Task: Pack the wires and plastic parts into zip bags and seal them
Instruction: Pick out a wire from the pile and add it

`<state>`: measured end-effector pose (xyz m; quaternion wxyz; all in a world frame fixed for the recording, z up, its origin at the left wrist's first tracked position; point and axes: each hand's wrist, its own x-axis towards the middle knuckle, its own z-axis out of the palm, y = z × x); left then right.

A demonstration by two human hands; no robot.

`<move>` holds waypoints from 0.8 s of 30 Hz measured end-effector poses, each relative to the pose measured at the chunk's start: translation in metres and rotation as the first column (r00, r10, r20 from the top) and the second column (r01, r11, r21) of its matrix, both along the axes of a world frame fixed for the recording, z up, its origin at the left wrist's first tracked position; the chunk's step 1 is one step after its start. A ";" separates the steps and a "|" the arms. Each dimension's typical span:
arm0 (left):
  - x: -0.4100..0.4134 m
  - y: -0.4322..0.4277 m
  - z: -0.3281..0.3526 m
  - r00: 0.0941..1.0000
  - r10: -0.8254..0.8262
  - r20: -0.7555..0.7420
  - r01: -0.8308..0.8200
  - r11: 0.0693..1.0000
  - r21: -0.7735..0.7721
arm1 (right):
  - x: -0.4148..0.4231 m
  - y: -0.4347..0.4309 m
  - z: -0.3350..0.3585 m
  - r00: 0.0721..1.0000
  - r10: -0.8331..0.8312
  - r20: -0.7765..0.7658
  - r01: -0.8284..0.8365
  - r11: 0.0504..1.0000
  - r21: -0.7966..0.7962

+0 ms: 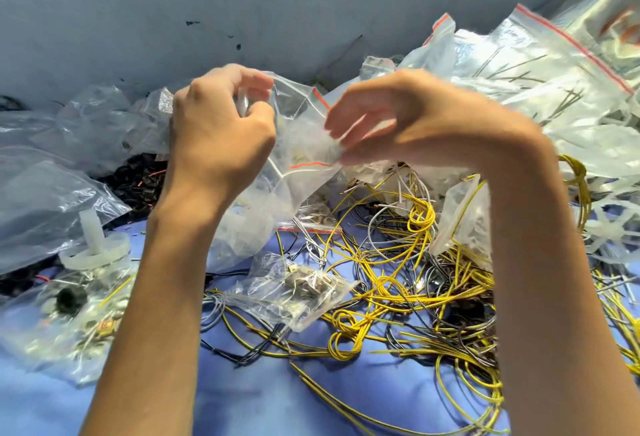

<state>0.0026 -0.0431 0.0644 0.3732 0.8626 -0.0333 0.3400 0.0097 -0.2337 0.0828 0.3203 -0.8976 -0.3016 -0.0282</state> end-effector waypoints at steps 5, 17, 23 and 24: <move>-0.002 -0.002 -0.001 0.997 -0.043 -0.072 0.048 0.996 0.069 | 0.000 -0.078 0.003 0.948 -0.299 -0.110 0.284 0.950 -0.128; 0.001 -0.010 -0.009 0.991 -0.083 -0.100 0.092 0.992 0.085 | 0.023 -0.127 -0.030 0.816 -0.461 -0.349 0.410 0.887 -0.213; 0.002 -0.012 -0.012 0.991 -0.093 -0.097 0.102 0.991 0.091 | 0.013 -0.113 -0.014 0.870 -0.418 -0.260 0.438 0.899 0.019; 0.002 -0.012 -0.012 0.991 -0.090 -0.095 0.099 0.991 0.091 | 0.010 -0.110 -0.010 0.886 -0.402 -0.229 0.424 0.904 0.051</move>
